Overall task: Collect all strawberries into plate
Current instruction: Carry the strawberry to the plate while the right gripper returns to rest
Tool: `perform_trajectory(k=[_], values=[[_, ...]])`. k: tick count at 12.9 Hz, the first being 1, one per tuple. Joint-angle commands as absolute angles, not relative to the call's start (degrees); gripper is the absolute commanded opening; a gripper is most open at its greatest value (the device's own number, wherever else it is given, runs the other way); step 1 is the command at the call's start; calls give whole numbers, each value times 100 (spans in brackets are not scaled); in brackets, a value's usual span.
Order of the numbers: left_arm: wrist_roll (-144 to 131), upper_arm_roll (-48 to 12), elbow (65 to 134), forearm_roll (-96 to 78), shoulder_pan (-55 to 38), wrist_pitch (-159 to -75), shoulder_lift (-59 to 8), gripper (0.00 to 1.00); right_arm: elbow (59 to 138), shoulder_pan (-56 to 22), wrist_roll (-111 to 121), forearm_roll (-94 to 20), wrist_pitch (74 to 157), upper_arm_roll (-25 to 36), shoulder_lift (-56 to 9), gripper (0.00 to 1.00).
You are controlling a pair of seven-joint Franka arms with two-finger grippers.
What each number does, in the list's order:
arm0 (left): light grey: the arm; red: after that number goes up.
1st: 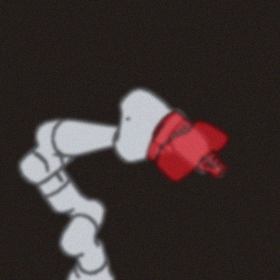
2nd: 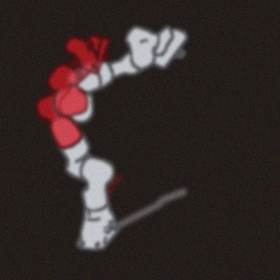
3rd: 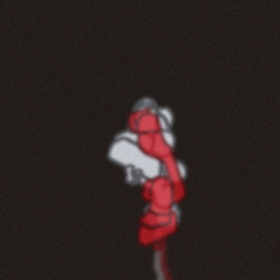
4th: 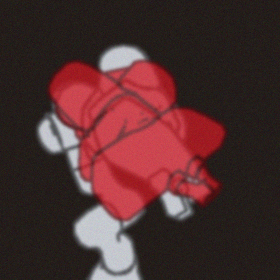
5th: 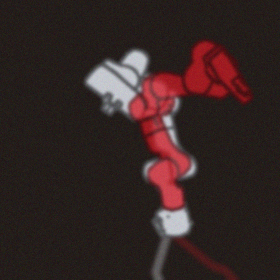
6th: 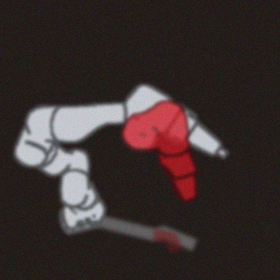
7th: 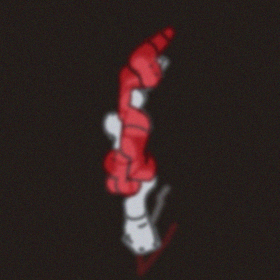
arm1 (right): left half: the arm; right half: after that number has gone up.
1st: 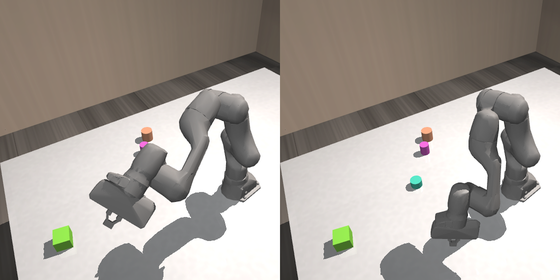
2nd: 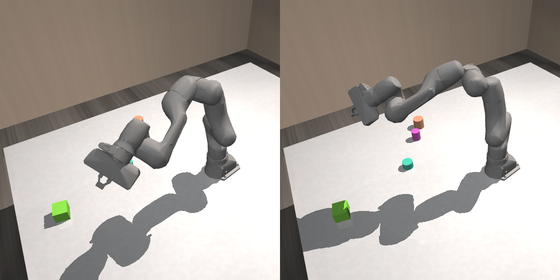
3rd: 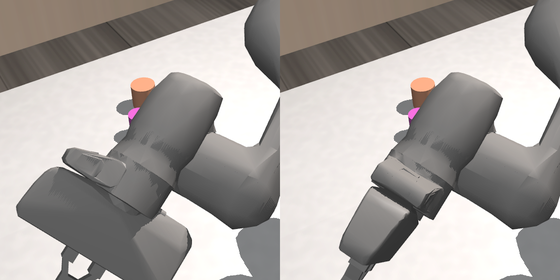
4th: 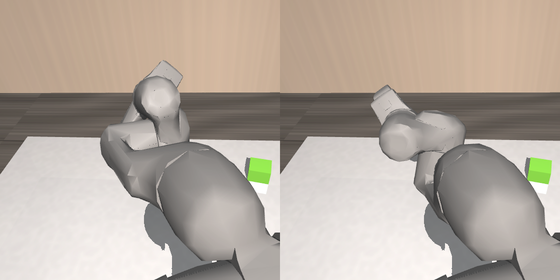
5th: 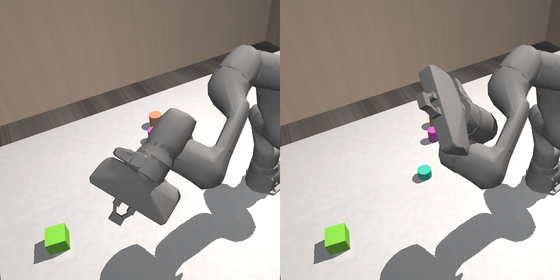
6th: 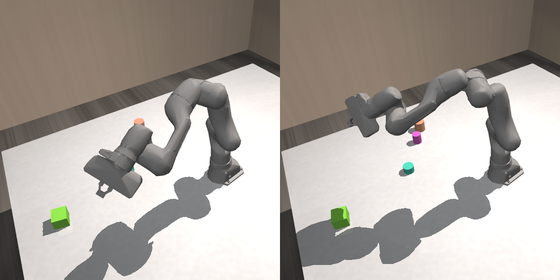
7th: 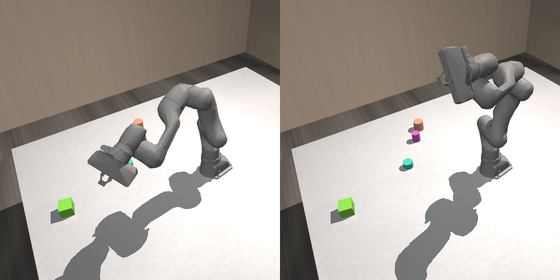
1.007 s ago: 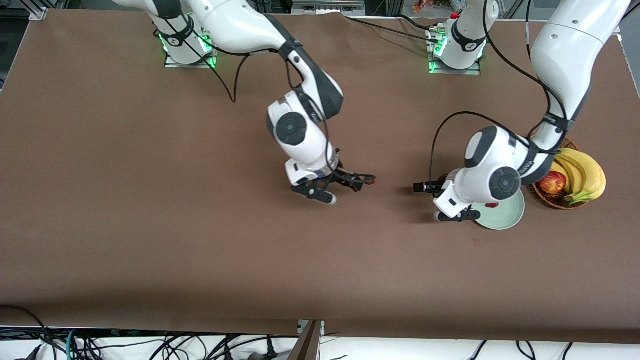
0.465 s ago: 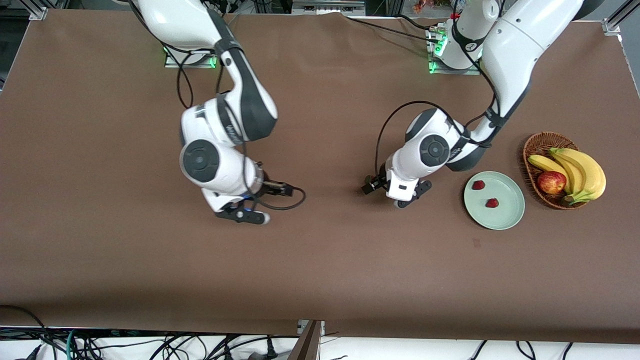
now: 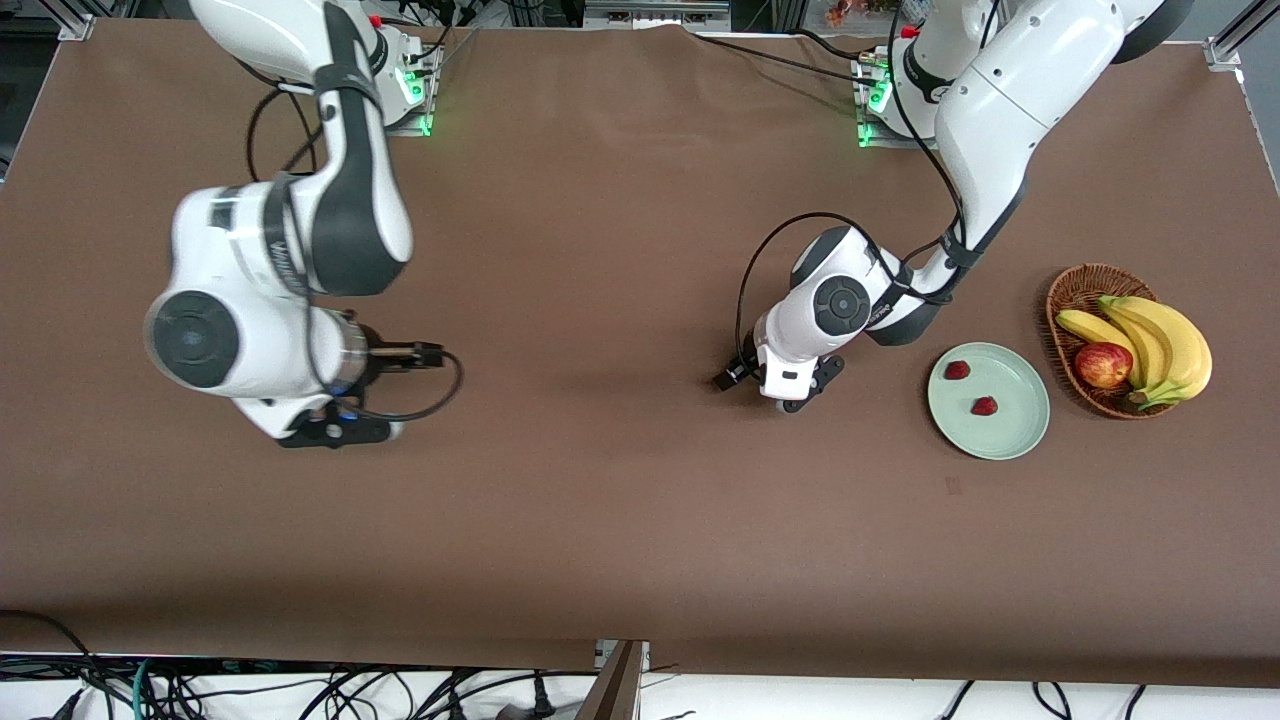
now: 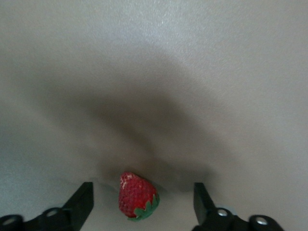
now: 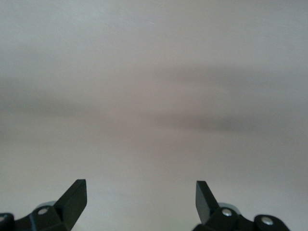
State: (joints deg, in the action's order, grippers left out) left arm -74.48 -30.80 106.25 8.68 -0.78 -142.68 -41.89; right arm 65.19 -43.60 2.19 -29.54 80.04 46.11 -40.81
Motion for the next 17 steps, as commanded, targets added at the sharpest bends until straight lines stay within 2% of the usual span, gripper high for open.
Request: perform_trajectory(k=[1,3,4,6,8,10,14,17], values=[[-7541,-3015,10679,861,-141,-14335,-4113,29,6609,-4447,702,-2997,7437,5175,-3903,100],[-7506,-2997,10705,870,-132,-14317,-4105,7,6618,-4229,765,-2535,7330,5064,-3501,100],[-7497,-2997,10696,870,-123,-14309,-4087,1,6618,-3923,782,-2227,7321,4636,-3246,100],[-7453,-2988,10696,870,-53,-14160,-4008,1,6618,-3037,739,-1245,7313,3225,-2657,100],[-7182,-2927,10504,870,-9,-13434,-3816,1,6706,-1834,703,-6,7356,1319,-2199,100],[-6569,-2848,10249,879,105,-12529,-3631,2,7038,-1128,371,596,7374,215,-1830,100],[-4297,-2848,9844,879,850,-11139,-3384,2,7917,-336,-430,537,7409,-622,-1109,100],[-1381,-2857,9853,879,1685,-11057,-3375,3,8760,8,-309,536,7838,-931,-459,100]])
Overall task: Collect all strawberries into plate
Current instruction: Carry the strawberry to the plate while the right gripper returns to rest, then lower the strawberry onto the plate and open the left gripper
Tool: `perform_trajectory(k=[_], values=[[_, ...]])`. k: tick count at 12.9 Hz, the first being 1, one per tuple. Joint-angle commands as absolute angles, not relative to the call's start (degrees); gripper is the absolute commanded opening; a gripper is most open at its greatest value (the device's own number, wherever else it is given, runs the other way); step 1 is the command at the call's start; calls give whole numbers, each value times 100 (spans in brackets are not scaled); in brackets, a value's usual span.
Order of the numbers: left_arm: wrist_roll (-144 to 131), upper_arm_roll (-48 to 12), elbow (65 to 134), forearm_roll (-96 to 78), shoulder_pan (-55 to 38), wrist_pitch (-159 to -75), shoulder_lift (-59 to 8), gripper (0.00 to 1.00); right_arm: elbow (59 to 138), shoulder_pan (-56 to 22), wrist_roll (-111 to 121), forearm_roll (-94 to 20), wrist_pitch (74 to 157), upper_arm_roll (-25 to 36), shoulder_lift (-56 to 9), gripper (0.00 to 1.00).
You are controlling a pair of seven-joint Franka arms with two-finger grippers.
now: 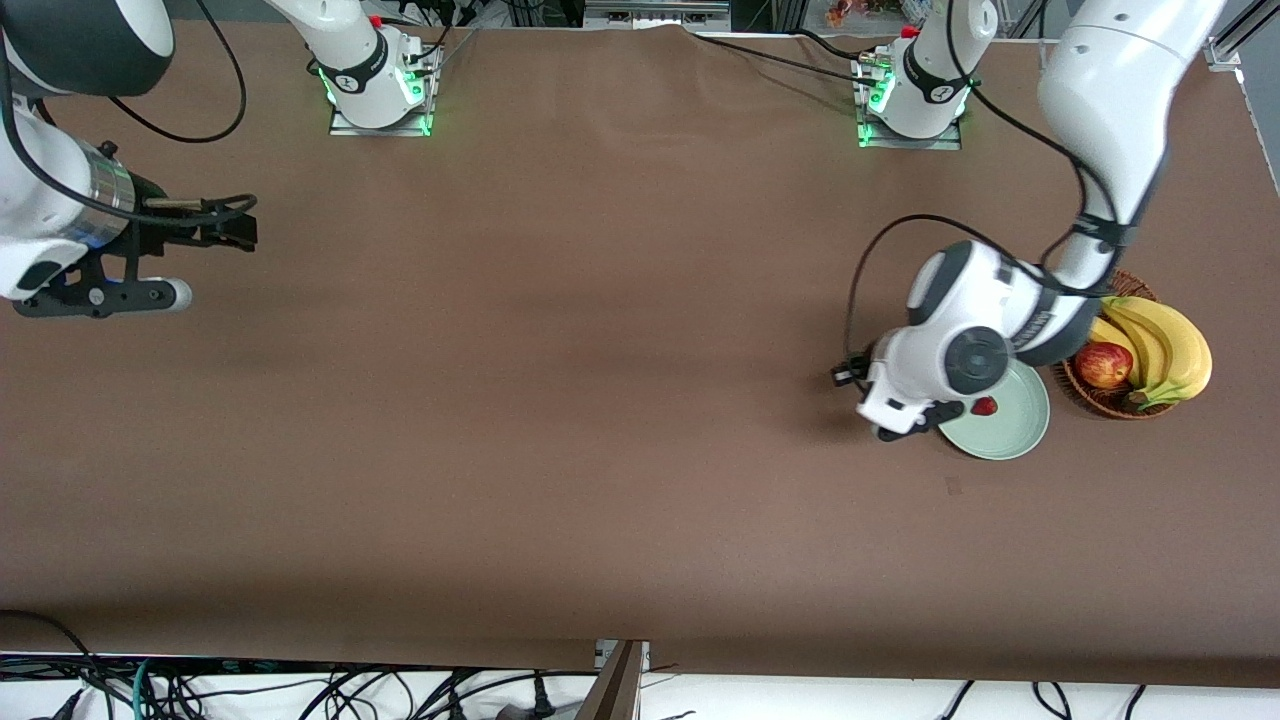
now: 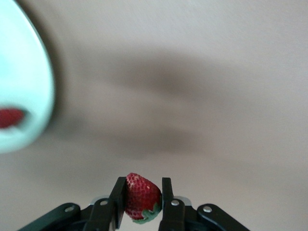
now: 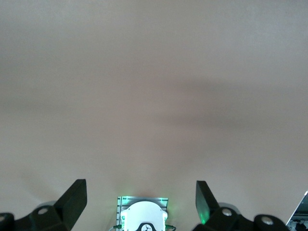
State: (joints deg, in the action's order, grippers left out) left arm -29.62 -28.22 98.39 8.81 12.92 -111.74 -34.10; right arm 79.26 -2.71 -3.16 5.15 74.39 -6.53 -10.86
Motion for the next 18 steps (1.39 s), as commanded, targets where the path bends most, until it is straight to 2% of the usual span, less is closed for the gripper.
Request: perform_trajectory(k=[1,4,5,6,7,10,14,16,18], values=[[-675,-2856,9853,879,1949,-11083,-3419,4,8867,44,-299,519,7892,-966,-353,100],[1155,-2856,9844,879,2538,-11432,-3743,5,8851,114,-308,527,7963,-1002,43,100],[1552,-2856,9852,870,2627,-11556,-3822,16,8842,166,-308,527,7963,-1011,79,100],[1712,-2856,9844,879,2654,-11575,-3841,45,8850,210,-316,440,8085,-1011,70,100],[1714,-2856,9844,870,2654,-11584,-3832,99,8851,228,-325,292,8025,-1011,62,100],[1705,-2883,9835,879,2628,-11531,-3666,100,8868,229,-492,229,7893,-1011,53,100],[1670,-2953,9713,879,2610,-11330,-2648,100,8763,229,-457,246,7901,-958,-35,100],[1679,-2953,9232,870,2628,-10744,-2287,100,8667,237,-431,237,7901,-958,-114,100],[1653,-2979,8171,861,2541,-9429,-2206,100,8526,237,-422,237,7884,-958,-202,100]])
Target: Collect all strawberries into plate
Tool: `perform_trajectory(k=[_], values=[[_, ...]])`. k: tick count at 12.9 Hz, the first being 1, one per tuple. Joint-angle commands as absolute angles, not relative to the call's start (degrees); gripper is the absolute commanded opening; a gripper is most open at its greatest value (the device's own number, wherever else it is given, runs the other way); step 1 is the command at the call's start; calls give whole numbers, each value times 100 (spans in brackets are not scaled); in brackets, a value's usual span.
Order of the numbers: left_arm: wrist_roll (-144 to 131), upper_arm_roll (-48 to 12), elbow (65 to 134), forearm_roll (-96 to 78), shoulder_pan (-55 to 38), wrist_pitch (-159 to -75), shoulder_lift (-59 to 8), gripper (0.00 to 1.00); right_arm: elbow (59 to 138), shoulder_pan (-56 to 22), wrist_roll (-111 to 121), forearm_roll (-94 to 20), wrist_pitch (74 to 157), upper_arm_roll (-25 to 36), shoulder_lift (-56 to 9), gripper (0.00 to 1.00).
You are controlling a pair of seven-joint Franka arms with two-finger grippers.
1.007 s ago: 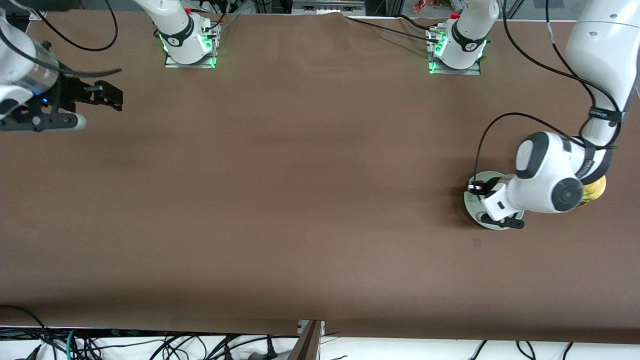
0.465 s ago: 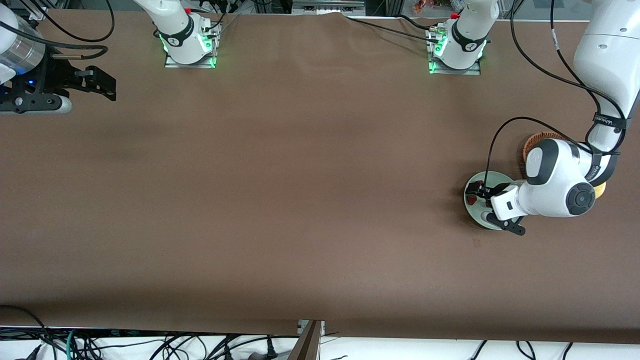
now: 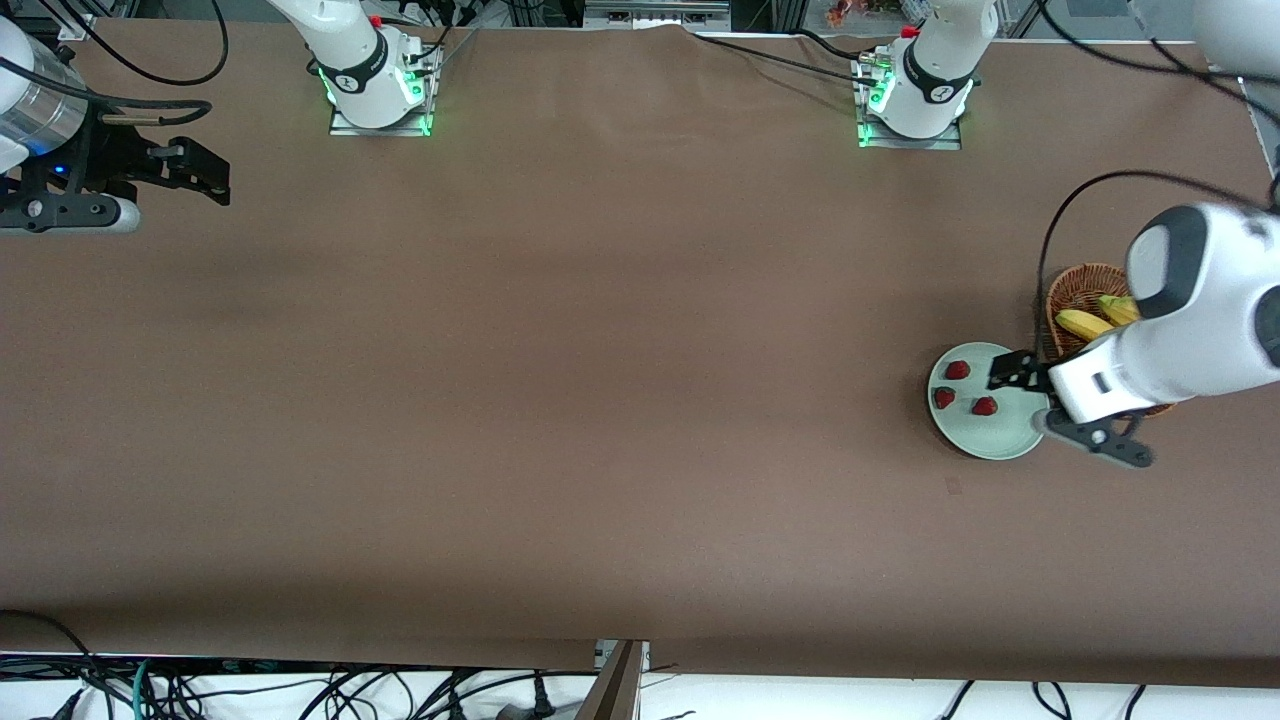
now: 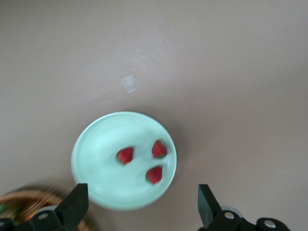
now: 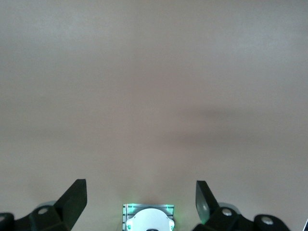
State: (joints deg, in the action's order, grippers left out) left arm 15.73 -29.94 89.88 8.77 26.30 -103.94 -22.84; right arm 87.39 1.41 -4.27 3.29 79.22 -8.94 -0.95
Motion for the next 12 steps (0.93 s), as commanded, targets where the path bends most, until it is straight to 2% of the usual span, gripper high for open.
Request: perform_trajectory(k=[1,3,5,6,8,10,12], values=[[1644,-2971,7704,879,2357,-8865,-2215,100,8525,237,-413,237,7892,-949,-220,100],[1574,-2979,7183,888,2233,-8133,-2189,100,8525,237,-413,237,7893,-958,-228,100],[1468,-2875,7084,948,2058,-7814,-1778,100,8525,237,-413,229,7893,-949,-229,100],[1416,-2604,7145,1202,1656,-7822,-1601,100,8525,237,-413,229,7893,-949,-229,100],[926,-1492,7548,943,778,-8110,-1285,100,8525,237,-413,220,7893,-949,-229,100],[92,-583,8405,101,256,-9196,-741,100,8525,246,-422,211,7893,-949,-229,100],[-132,-264,10073,-228,176,-10252,399,100,8525,246,-422,202,7893,-949,-229,100]])
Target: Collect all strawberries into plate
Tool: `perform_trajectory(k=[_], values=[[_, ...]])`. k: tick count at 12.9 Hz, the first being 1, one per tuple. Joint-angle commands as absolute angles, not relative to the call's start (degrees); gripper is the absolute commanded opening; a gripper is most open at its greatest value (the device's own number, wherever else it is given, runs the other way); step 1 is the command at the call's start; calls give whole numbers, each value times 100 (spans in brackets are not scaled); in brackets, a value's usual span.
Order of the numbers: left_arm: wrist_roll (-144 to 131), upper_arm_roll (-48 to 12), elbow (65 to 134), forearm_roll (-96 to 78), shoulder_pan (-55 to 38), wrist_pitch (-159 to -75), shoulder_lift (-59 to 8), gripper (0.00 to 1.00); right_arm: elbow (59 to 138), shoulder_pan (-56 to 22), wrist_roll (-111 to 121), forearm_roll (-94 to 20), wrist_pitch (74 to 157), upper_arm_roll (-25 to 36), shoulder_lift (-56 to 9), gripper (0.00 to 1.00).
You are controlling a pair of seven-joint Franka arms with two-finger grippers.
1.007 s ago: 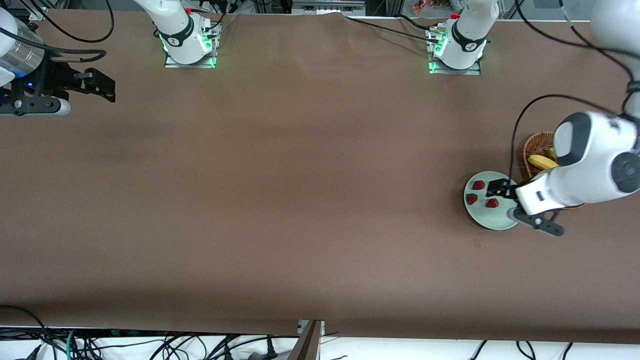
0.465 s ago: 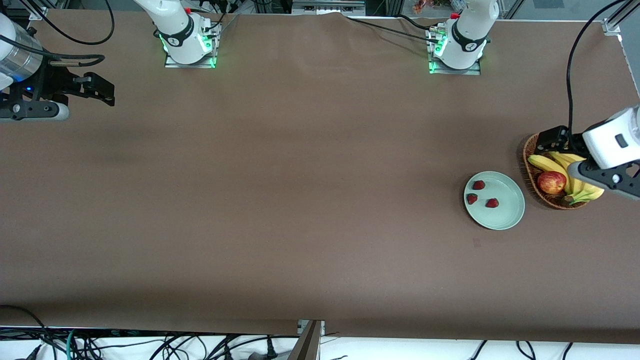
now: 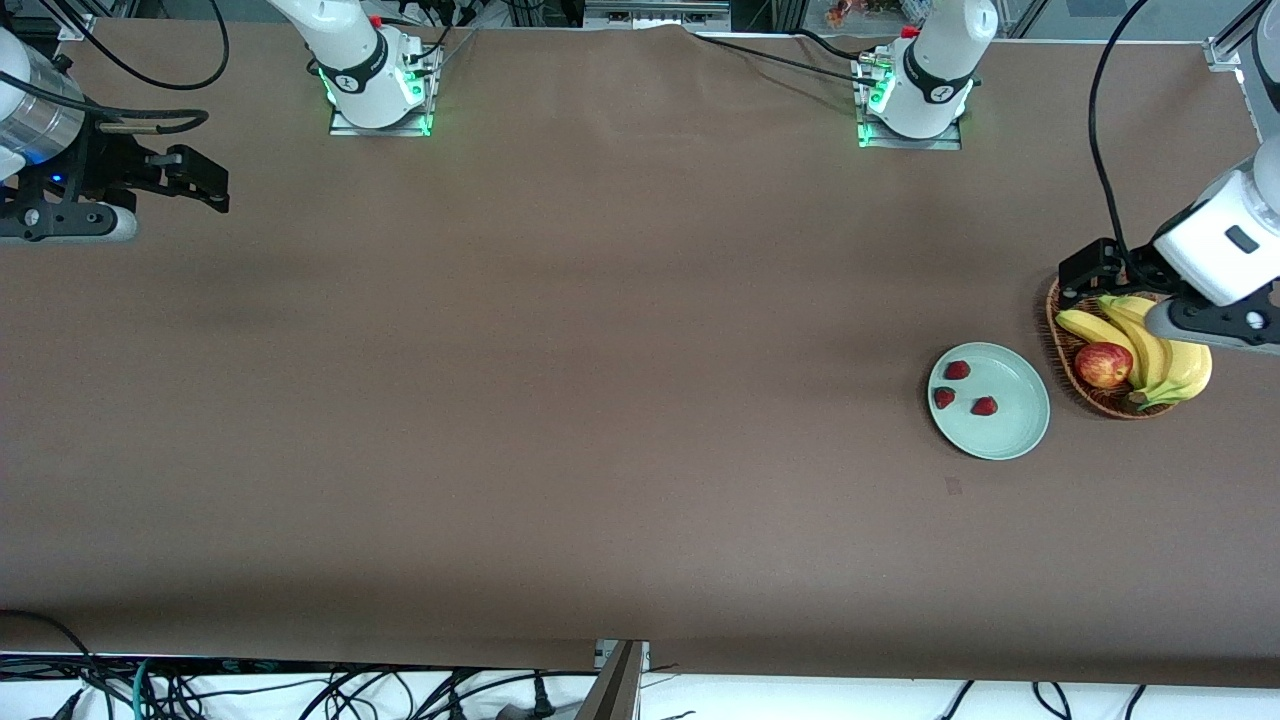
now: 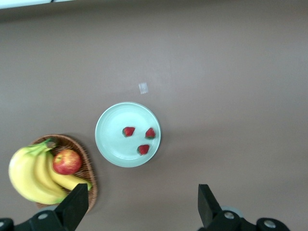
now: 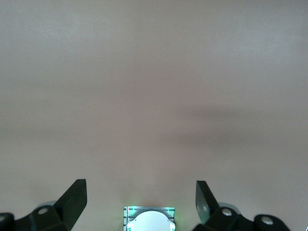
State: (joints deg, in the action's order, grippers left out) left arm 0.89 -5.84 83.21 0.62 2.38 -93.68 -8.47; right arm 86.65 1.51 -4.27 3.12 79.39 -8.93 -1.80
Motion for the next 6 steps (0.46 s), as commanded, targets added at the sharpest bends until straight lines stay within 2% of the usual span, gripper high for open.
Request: perform_trajectory(k=[1,3,6], values=[[-132,-255,10386,-176,176,-10300,613,100,8525,246,-422,202,7893,-949,-229,100],[-141,-264,10354,-35,176,-9968,572,100,8525,255,-422,202,7893,-949,-229,100],[-149,-299,9793,-35,185,-9608,151,100,8525,255,-431,202,7893,-940,-229,100]])
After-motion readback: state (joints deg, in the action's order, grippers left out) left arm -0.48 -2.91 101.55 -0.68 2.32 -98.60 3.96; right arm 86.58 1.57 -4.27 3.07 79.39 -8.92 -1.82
